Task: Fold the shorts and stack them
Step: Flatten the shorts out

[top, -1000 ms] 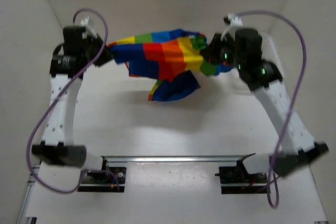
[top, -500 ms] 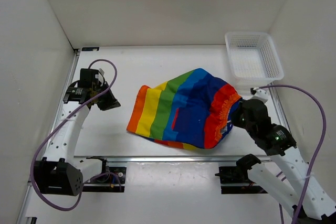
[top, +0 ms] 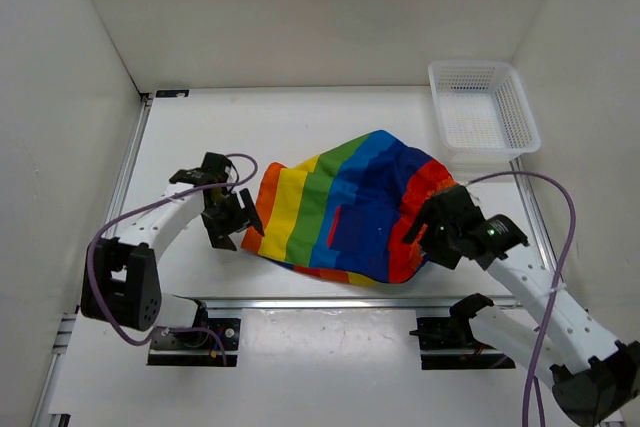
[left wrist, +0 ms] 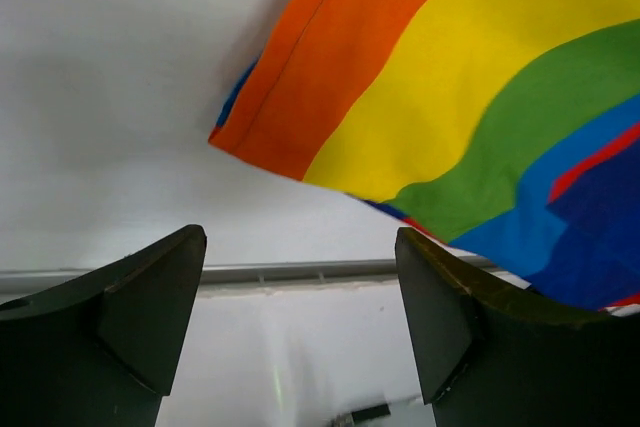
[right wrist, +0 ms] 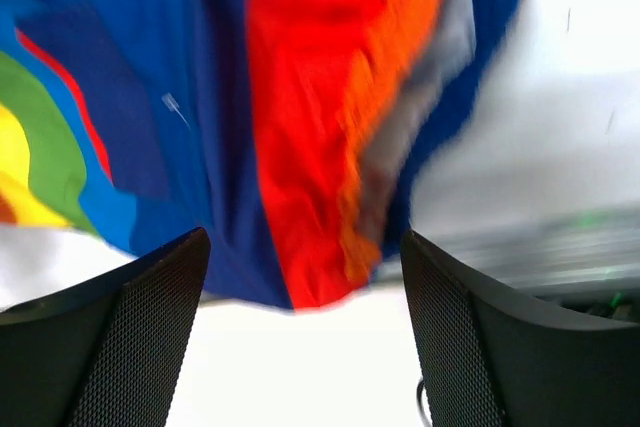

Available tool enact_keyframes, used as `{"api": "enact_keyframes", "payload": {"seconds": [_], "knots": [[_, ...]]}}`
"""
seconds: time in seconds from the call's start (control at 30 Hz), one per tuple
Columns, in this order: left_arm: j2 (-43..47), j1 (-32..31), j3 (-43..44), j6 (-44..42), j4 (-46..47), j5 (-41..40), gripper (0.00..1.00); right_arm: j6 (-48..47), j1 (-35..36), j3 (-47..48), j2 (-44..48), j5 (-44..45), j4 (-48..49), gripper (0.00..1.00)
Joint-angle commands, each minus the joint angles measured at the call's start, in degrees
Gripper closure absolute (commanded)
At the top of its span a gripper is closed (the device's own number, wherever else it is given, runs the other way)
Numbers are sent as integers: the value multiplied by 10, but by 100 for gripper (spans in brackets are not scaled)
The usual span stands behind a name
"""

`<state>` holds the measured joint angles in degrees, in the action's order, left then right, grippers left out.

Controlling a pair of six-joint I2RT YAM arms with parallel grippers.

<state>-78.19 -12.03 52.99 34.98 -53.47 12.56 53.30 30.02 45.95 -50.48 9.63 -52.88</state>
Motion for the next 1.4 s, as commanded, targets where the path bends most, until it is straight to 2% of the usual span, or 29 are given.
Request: {"api": "enact_keyframes", "payload": {"seconds": [0.0,0.23,0.37,0.4,0.5,0.53,0.63,0.67,0.77,0.83,0.9,0.93,1.0,1.03,1.07,1.1,1.13,1.17,1.2,1.23,1.27,1.3,1.37], "knots": [[-5,-30,-15,47,23,1,12,100,-1,-34,64,-58,-47,18],[-78,-56,-39,84,63,-38,14,170,-1,-104,133,-102,-53,18],[-117,-56,-39,91,80,-55,36,164,-1,-115,115,-95,-27,21],[-130,-56,-33,91,80,-55,58,164,-1,-120,95,-95,-18,23],[-143,-56,-18,83,86,-61,85,150,-1,-120,54,-70,5,38],[-143,-56,-10,78,86,-61,90,150,-1,-120,43,-61,13,47],[-143,-56,1,78,86,-61,90,133,-7,-120,6,-41,31,64],[-143,-56,1,78,86,-61,90,128,-7,-120,-11,-41,31,77],[-137,-56,17,73,80,-72,90,123,-7,-102,-23,-26,38,100],[-137,-56,34,68,62,-72,90,97,-7,-63,-29,-1,38,100],[-137,-44,87,54,42,-85,90,61,-29,17,-55,27,44,100],[-137,-31,114,46,17,-85,90,15,-40,55,-94,50,58,100],[-158,-19,232,22,-21,-115,90,-41,-79,151,-151,56,70,100],[-171,-12,287,16,-47,-125,90,-90,-91,264,-210,56,77,100],[-199,4,407,4,-97,-134,90,-114,-101,323,-238,56,84,100],[-213,13,472,-1,-120,-140,90,-136,-115,382,-265,61,90,100],[-229,22,541,-1,-143,-140,90,-174,-122,496,-311,61,103,100],[-261,39,609,-10,-162,-134,90,-189,-136,551,-332,61,103,100],[-278,48,748,-10,-198,-124,90,-200,-143,604,-350,54,109,100],[-293,58,815,-15,-214,-113,90,-209,-149,692,-376,35,109,100],[-303,76,870,-15,-223,-99,90,-226,-154,727,-386,28,116,100],[-304,85,922,-8,-223,-68,90,-232,-154,754,-393,19,116,100],[-275,99,901,1,-181,-41,90,-246,-160,777,-393,2,131,100]]}}
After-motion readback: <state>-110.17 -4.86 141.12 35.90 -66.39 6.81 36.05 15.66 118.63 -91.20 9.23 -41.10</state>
